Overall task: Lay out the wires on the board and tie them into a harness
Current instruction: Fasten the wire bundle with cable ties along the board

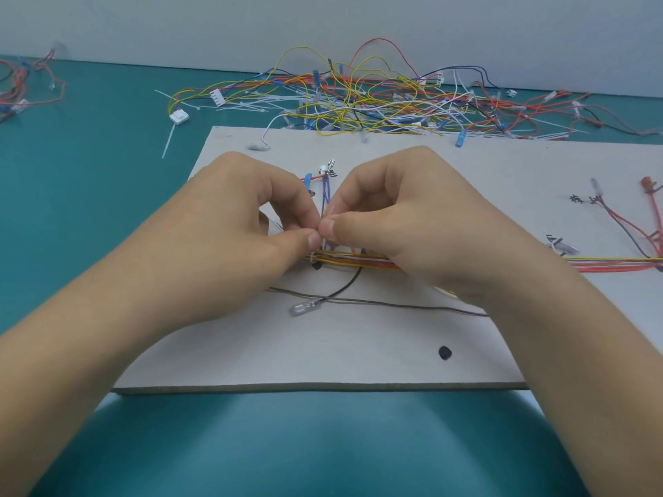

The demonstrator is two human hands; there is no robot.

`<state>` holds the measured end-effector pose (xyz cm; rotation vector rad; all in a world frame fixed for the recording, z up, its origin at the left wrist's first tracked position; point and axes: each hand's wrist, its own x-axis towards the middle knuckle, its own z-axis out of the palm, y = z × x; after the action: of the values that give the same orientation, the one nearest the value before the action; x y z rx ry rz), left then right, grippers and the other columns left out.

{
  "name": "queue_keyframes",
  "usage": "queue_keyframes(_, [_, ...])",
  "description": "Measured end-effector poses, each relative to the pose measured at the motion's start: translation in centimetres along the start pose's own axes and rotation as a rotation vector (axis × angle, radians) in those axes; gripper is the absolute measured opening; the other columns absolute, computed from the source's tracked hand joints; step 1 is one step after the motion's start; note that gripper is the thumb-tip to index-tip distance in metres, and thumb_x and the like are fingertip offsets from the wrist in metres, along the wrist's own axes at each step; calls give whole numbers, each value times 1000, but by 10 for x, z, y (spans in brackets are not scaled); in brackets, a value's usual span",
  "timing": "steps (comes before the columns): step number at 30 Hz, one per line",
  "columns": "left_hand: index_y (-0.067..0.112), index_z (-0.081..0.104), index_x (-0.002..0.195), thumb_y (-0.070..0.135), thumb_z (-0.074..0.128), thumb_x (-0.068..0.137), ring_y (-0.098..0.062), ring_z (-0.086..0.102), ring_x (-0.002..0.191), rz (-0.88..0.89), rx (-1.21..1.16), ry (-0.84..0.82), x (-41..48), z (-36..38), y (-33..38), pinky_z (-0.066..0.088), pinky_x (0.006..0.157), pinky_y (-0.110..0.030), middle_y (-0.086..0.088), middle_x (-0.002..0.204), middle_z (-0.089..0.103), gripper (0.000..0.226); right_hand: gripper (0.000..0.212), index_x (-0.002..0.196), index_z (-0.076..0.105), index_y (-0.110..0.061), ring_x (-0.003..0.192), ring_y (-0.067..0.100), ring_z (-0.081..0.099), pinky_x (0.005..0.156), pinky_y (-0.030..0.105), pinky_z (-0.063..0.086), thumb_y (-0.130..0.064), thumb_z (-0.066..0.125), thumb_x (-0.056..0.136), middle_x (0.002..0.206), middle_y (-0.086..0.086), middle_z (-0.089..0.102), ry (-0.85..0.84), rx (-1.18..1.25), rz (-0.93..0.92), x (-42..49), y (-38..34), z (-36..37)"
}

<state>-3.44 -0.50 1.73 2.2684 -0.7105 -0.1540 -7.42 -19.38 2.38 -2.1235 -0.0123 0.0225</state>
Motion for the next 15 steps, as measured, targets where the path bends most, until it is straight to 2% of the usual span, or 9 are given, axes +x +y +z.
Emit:
queue_keyframes(2, [31,72,78,34,74,82,-11,29,36,9,4,6,1,0,-1,25,49,-24,13,39,45,5,6,78,76,-13,62,11,55,61,28,44,-14,78,84,71,9,72,-8,-3,-10,-1,-1,0])
queue_keyframes(4, [31,71,73,31,78,81,-11,33,36,32,15,20,1,0,0,27,44,-24,25,50,52,10,7,77,75,-13,59,10,52,58,26,42,-12,77,84,66,6,68,-3,-6,-23,-1,-2,0])
queue_keyframes(7, [32,71,70,32,77,78,-8,38,37,51,15,32,3,1,1,31,41,-14,34,60,54,11,9,76,74,-13,58,11,54,56,26,43,-11,75,84,70,9,71,15,-39,-43,0,-1,2])
queue_keyframes(10, [32,72,70,34,77,78,-10,35,36,60,25,34,3,0,-3,25,40,-17,27,58,55,10,10,74,73,-15,58,12,57,57,29,47,-11,75,83,69,7,71,38,-75,-68,1,-1,4])
queue_keyframes(11, [33,73,73,35,78,78,-10,33,36,58,30,33,4,0,-4,27,43,-22,22,58,55,7,11,73,73,-16,58,13,59,58,30,48,-12,75,83,68,5,71,47,-83,-78,1,-1,5])
queue_keyframes(14, [42,73,80,38,79,79,-10,31,38,44,12,24,5,0,-7,26,49,-24,4,58,53,7,13,71,73,-19,57,9,58,56,27,46,-12,74,83,66,-3,69,73,-86,-105,2,-1,4])
queue_keyframes(15, [42,73,80,38,80,80,-10,30,38,40,8,22,5,0,-8,25,49,-23,3,54,50,8,13,72,73,-19,57,7,58,56,26,46,-12,73,83,65,-4,69,71,-89,-112,2,-1,4])
